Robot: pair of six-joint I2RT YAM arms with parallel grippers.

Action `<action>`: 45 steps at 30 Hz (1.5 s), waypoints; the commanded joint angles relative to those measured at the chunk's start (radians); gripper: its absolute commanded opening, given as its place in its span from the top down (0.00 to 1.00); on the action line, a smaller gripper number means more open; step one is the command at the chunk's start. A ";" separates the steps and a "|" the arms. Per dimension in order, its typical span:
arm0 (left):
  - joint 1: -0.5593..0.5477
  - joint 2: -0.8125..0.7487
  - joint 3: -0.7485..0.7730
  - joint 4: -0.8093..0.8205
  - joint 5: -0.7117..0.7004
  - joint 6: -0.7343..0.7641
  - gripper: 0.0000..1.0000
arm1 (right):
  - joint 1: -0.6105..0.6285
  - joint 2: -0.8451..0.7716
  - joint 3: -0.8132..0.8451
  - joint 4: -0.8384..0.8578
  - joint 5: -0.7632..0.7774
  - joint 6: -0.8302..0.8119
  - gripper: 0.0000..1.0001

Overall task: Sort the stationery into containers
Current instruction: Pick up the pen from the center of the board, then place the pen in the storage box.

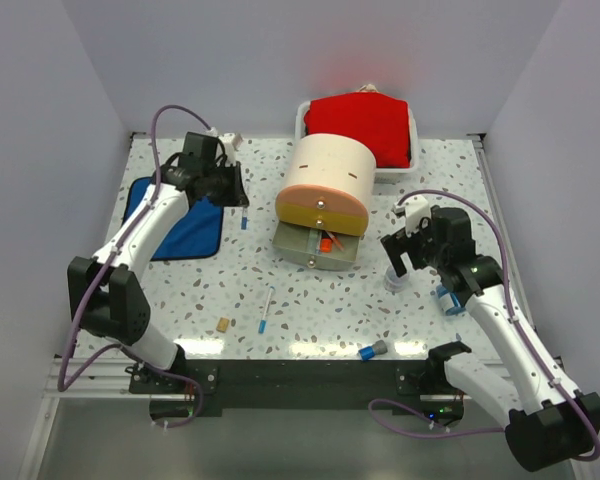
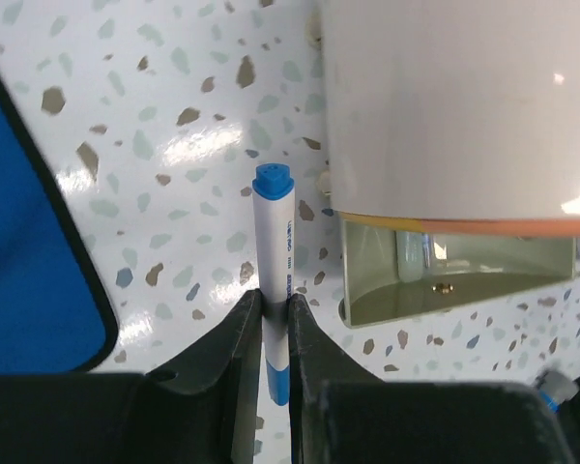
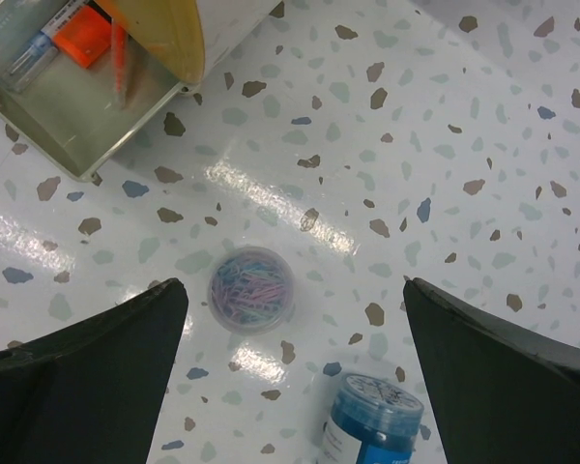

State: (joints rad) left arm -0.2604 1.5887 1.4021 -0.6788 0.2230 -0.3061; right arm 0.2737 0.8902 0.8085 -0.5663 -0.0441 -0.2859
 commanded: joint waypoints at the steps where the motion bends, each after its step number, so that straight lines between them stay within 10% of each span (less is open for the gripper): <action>1: -0.019 -0.125 -0.037 0.137 0.200 0.293 1.00 | -0.005 -0.008 0.049 0.006 0.006 -0.022 0.01; 11: -0.193 -0.207 0.026 -0.109 0.348 1.088 1.00 | -0.007 -0.025 0.017 0.014 -0.013 -0.025 0.01; 17: -0.368 -0.199 -0.027 -0.088 0.227 1.271 1.00 | -0.007 -0.034 0.004 0.026 -0.005 -0.019 0.01; 34: -0.467 0.060 0.040 0.024 0.173 1.316 1.00 | -0.022 -0.069 -0.031 0.016 0.007 -0.015 0.01; 38: -0.479 0.089 0.035 0.061 0.099 1.299 0.68 | -0.025 -0.068 -0.038 0.020 0.009 -0.015 0.01; 45: -0.479 -0.015 0.069 0.072 0.084 1.185 0.56 | -0.027 -0.069 -0.058 0.026 0.004 -0.009 0.01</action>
State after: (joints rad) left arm -0.7345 1.6825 1.4006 -0.6479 0.3191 0.9585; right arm 0.2539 0.8299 0.7666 -0.5632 -0.0433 -0.3027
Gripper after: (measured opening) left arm 0.423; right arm 0.986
